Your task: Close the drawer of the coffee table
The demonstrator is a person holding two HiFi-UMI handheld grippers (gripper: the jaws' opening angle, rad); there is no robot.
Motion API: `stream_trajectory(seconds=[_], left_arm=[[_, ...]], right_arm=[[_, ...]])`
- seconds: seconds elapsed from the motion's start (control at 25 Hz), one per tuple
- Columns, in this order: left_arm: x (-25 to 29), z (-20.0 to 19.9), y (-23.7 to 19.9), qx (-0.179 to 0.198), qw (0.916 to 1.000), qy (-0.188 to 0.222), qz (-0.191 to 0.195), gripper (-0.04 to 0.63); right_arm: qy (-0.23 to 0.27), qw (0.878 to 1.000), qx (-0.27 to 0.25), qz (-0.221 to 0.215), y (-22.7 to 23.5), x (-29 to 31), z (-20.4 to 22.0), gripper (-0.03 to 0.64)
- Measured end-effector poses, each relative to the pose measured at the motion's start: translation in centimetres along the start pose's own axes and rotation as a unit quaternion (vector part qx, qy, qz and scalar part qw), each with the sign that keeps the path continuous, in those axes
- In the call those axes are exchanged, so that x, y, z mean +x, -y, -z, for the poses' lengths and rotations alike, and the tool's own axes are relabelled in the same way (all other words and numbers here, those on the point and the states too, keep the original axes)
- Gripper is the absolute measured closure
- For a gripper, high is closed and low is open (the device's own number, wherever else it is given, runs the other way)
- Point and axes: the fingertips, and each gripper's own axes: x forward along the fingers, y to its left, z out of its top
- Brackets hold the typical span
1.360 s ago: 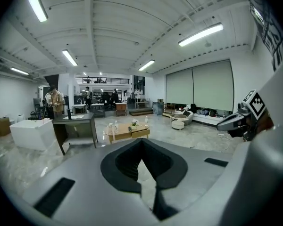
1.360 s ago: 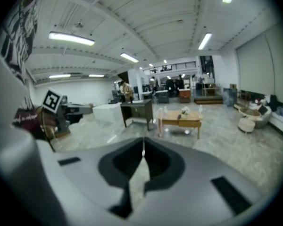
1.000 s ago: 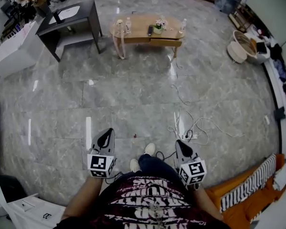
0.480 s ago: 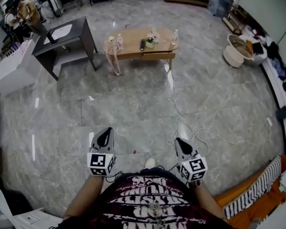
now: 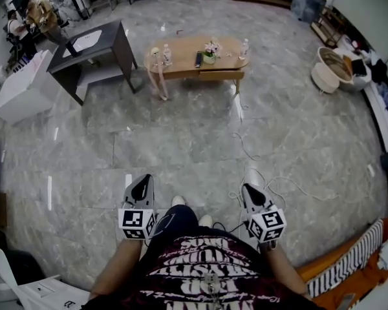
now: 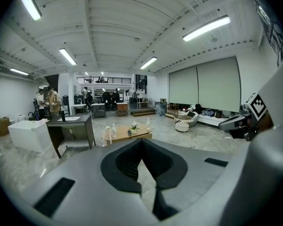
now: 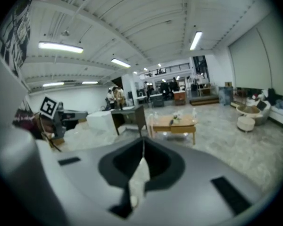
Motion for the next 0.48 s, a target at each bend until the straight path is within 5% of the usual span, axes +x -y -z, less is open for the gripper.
stream_trajectory(seconds=[0.48], left_arm=[[5.0, 1.4, 0.4, 0.004, 0.9985, -0.032, 0.043, 0.572]], right_arm=[[-0.031, 0.999, 0.026, 0.015, 0.5, 2.7, 1.7, 0.582]])
